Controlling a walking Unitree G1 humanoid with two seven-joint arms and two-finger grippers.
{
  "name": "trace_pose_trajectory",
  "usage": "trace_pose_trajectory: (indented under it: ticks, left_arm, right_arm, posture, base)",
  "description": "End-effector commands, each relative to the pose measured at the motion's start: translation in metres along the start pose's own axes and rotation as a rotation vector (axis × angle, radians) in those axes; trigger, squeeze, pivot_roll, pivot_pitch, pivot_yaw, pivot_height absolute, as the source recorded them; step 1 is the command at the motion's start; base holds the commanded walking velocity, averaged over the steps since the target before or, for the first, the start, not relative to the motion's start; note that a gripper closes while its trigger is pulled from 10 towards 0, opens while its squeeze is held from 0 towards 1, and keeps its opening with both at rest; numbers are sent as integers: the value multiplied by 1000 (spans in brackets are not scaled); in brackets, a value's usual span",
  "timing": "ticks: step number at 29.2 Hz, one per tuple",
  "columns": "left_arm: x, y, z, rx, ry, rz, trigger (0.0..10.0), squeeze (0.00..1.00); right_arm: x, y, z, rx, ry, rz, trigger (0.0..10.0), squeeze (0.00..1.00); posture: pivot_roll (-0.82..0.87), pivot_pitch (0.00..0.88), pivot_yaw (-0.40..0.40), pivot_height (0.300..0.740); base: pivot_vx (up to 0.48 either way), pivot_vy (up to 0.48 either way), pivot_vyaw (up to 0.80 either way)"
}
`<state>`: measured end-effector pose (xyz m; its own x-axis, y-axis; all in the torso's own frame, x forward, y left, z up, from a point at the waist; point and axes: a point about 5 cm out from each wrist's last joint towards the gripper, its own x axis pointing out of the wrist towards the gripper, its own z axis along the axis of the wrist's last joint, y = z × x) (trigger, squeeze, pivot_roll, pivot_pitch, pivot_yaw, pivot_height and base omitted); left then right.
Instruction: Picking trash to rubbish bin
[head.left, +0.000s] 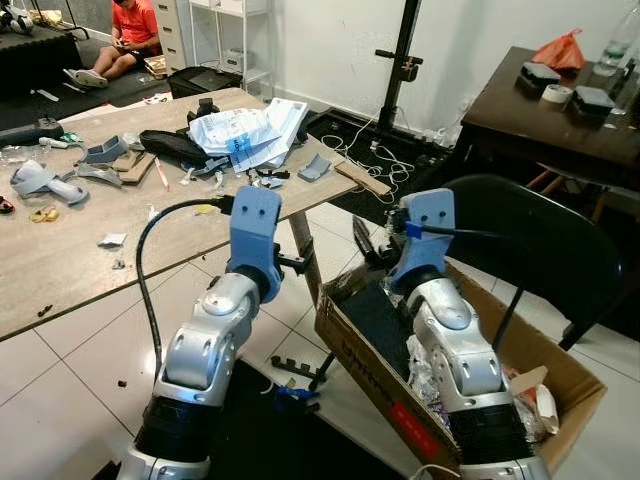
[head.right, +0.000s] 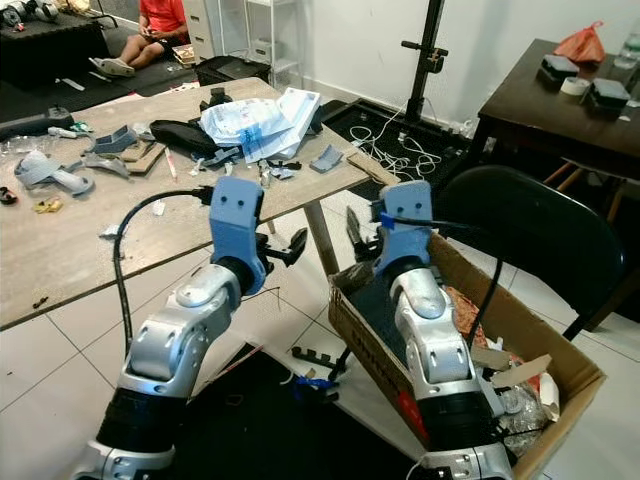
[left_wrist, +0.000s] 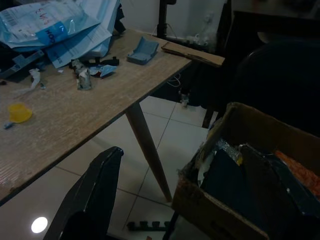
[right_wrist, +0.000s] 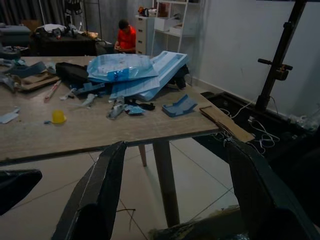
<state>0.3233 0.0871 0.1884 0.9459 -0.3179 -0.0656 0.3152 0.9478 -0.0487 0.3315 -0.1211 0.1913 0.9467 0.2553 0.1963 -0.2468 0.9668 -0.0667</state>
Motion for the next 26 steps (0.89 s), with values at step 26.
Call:
trace_pose_trajectory:
  ticks: [26]
  left_arm:
    - [4,2,-1,50,-3,62,10000,0]
  right_arm:
    - [-1,-3,-4,-18,32,-29,10000,0]
  posture:
    - [10,51,-7,740]
  base:
    - [0,18,185]
